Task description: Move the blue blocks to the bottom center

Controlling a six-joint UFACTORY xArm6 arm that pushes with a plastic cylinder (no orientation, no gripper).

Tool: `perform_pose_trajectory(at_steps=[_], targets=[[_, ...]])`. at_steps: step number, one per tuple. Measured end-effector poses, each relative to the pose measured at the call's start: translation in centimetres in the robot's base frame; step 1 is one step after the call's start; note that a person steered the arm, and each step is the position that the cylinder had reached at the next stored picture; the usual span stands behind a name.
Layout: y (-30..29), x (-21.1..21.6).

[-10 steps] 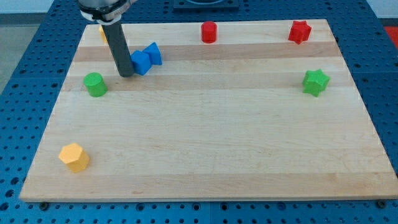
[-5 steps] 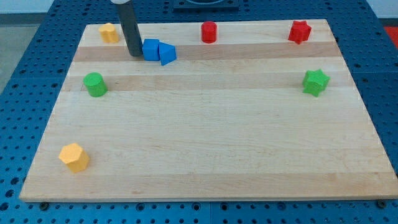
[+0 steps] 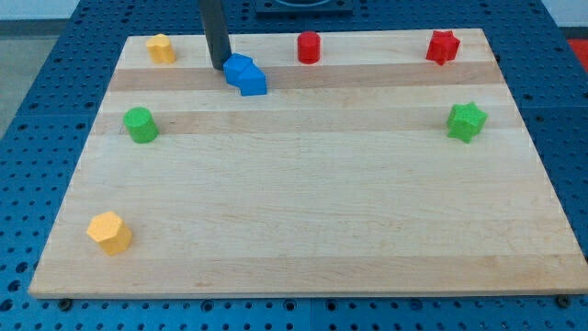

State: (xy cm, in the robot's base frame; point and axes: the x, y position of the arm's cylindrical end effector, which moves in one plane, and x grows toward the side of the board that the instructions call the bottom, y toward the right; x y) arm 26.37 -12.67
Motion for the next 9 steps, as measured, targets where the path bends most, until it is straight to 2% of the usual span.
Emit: perform_pose_trajectory(at_steps=[4,9], targets=[[4.2,3.5],[10.5,11.0]])
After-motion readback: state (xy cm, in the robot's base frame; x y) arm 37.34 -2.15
